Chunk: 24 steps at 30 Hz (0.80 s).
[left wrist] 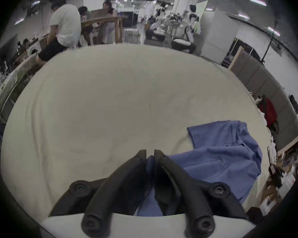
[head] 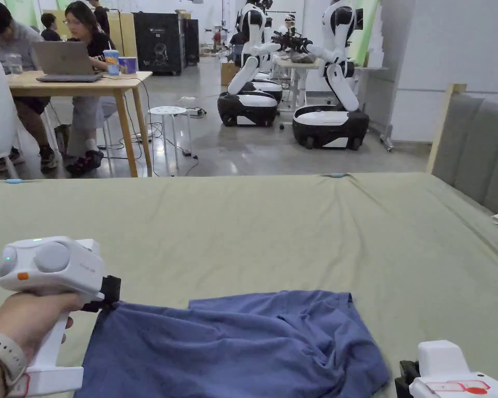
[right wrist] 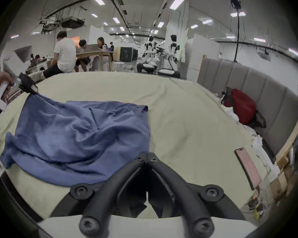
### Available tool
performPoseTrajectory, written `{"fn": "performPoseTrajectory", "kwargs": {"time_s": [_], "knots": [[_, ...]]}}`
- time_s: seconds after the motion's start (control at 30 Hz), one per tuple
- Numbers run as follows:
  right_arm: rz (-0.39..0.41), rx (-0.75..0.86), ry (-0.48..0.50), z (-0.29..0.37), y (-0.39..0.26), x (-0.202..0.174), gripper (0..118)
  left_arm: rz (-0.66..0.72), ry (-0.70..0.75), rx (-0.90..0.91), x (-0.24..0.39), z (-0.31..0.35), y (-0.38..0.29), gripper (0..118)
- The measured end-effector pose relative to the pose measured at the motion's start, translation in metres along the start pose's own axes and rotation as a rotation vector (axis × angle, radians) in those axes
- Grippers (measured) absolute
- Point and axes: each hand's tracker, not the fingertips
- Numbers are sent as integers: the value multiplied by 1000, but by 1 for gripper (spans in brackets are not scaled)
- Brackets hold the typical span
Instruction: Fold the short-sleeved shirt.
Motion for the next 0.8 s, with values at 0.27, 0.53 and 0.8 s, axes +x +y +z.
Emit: {"fn": "performPoseTrajectory", "kwargs": {"time_s": [0.27, 0.53, 0.8], "knots": [[1, -67, 122, -64, 22, 3, 110, -41, -6, 41, 7, 24, -12, 6], [12, -194, 253, -76, 18, -11, 11, -153, 65, 90, 11, 36, -17, 6], [68, 32, 174, 17, 110, -8, 11, -274, 228, 272, 0, 112, -6, 5]]}}
